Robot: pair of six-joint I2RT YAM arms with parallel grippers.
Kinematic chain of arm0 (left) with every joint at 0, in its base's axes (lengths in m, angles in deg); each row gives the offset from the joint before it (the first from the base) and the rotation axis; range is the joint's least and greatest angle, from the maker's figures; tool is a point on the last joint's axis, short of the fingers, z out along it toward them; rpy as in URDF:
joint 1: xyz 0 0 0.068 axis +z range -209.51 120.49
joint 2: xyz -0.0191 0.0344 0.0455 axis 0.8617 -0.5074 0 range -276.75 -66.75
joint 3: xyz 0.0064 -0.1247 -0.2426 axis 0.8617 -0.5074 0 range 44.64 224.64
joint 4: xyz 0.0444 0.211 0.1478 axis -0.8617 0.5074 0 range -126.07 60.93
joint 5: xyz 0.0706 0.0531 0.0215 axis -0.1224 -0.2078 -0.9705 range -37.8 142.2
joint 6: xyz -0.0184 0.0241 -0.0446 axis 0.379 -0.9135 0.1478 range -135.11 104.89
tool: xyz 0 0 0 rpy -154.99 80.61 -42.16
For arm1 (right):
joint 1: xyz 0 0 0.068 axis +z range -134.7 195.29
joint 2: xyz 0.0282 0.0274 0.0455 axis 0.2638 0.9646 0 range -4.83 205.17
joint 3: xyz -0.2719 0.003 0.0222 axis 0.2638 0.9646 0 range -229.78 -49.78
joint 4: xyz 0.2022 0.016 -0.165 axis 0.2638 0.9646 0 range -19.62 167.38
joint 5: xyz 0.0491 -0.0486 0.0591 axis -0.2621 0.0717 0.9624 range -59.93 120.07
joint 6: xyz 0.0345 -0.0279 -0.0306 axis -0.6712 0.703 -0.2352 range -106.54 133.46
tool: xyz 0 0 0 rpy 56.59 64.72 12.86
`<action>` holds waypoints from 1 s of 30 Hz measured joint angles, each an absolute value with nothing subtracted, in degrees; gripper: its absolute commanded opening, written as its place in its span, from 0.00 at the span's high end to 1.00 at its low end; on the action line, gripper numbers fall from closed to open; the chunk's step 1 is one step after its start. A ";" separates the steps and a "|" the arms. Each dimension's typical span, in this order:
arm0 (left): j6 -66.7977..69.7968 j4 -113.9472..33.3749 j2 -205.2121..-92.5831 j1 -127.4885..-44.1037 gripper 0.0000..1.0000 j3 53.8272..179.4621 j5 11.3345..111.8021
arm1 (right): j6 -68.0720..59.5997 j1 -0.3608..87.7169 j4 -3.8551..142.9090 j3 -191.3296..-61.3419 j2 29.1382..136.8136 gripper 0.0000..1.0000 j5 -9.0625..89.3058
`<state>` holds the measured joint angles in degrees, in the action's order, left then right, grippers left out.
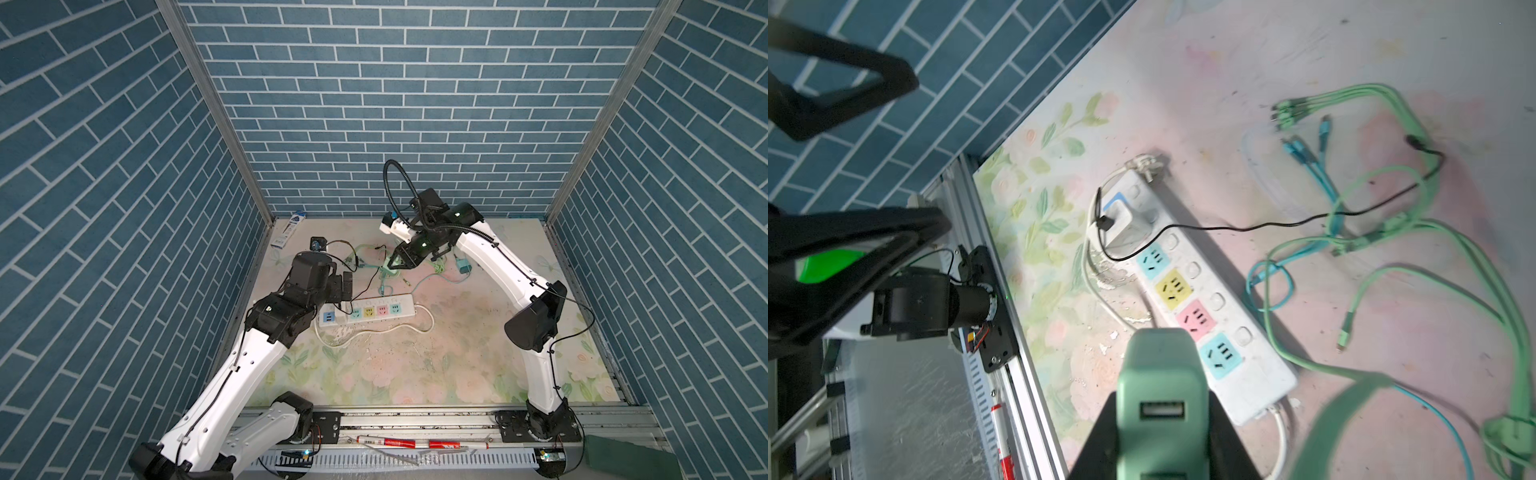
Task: Insert the plug
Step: 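Carry the green charger with the right gripper over the power strip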
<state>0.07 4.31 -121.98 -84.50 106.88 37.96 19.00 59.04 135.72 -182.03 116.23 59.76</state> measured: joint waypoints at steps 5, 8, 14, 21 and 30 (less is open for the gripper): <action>2.76 7.48 -120.91 -84.26 0.00 106.60 37.85 | 20.40 61.60 134.93 -181.44 118.37 0.89 57.88; 4.49 9.47 -121.39 -84.22 0.00 105.64 37.89 | 21.52 62.89 134.30 -180.72 120.38 0.90 55.28; 7.55 12.99 -122.17 -84.22 0.00 104.26 38.96 | 22.55 65.77 133.25 -180.08 125.06 0.90 52.85; 9.82 14.74 -123.42 -84.22 0.01 102.27 39.79 | 22.55 66.32 130.04 -177.53 126.41 0.91 52.75; 11.66 15.72 -123.24 -84.22 0.00 100.89 40.47 | 24.73 67.48 122.04 -166.88 125.93 0.90 50.89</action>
<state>11.66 15.72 -123.24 -84.22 100.89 40.47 24.73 67.48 122.04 -166.88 125.93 50.89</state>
